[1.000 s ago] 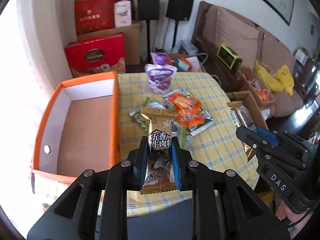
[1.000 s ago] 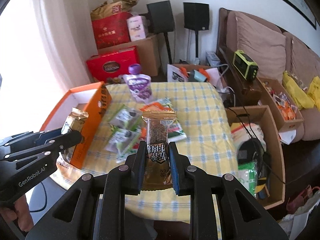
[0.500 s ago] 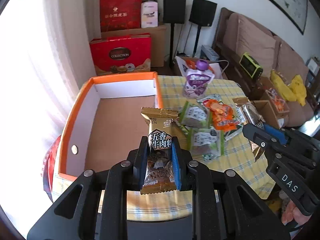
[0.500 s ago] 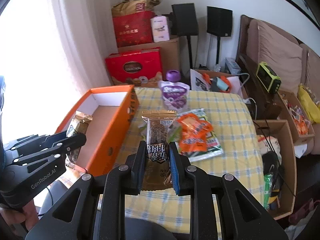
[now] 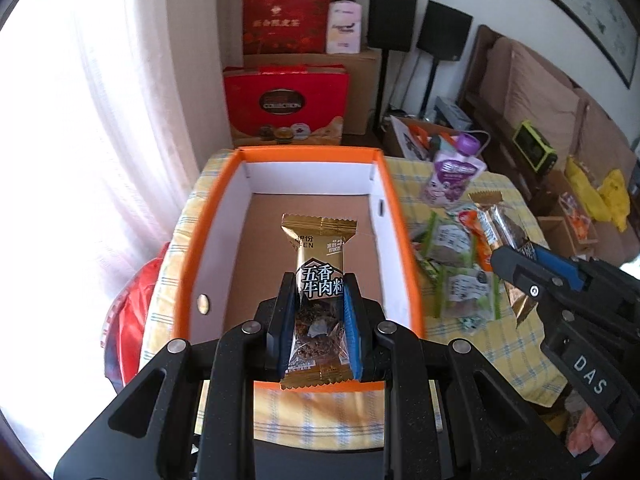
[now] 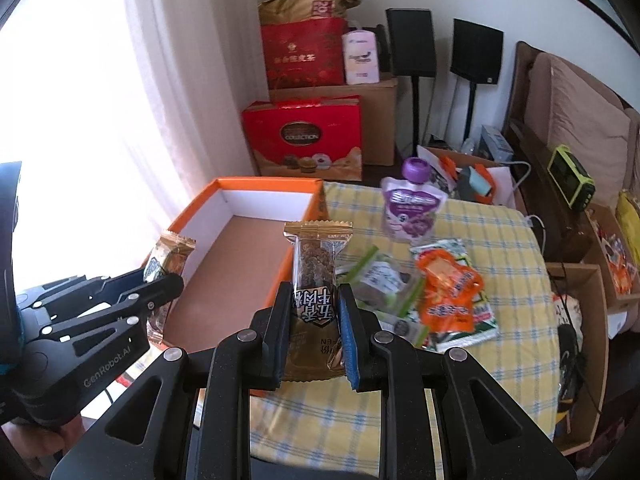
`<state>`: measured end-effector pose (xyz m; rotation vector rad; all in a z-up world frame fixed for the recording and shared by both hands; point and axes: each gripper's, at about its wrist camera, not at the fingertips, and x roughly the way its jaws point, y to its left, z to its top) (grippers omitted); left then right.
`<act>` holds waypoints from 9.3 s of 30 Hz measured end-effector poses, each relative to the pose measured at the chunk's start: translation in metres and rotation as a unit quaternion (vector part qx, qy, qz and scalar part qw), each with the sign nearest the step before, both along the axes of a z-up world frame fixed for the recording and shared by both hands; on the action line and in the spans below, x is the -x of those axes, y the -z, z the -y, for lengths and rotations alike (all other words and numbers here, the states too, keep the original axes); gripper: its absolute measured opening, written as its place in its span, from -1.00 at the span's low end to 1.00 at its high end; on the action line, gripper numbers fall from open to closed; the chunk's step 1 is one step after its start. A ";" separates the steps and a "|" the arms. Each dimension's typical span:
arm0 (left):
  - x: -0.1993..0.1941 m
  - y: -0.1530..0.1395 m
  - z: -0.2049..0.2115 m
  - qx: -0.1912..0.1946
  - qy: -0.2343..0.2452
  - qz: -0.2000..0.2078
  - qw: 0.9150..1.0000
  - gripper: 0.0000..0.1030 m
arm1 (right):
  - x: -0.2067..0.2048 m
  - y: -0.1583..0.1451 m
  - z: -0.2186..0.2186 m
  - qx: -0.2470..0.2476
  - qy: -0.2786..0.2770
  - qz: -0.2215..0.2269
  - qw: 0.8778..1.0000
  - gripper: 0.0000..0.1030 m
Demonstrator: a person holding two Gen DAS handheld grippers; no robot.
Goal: Organize objects
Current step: 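Carry both gold snack bars over the orange box, then lower the bars into the box and open both grippers, then move both grippers back to the snack pile, then grasp a green-and-white packet with the left gripper while the right grasps an orange packet, then carry both packets over the orange box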
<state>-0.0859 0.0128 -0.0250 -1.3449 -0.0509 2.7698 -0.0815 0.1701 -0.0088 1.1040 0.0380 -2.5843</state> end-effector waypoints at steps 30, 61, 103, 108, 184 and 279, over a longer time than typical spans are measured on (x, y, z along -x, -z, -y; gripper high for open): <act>0.026 0.029 0.064 -0.015 -0.037 0.023 0.999 -0.30 | 0.032 0.048 0.073 0.000 -0.033 0.046 0.998 -0.29; 0.021 0.011 0.053 -0.019 -0.018 -0.008 1.000 0.87 | 0.021 0.012 0.000 -0.025 0.055 -0.004 0.998 1.00; 0.029 0.017 -0.084 -0.050 0.141 0.037 0.988 0.66 | 0.035 0.030 -0.152 0.005 0.140 0.047 0.989 0.35; 0.031 0.020 -0.107 -0.040 0.166 0.049 0.984 0.67 | 0.052 0.028 -0.148 -0.004 0.106 0.056 0.993 0.36; 0.081 0.077 -0.172 0.030 0.180 0.164 0.969 -0.49 | 0.132 0.070 -0.148 -0.004 0.045 0.129 0.991 0.11; 0.080 -0.034 0.030 -0.005 0.030 0.042 0.999 -0.74 | 0.092 -0.005 0.019 0.021 -0.049 0.065 0.996 -0.16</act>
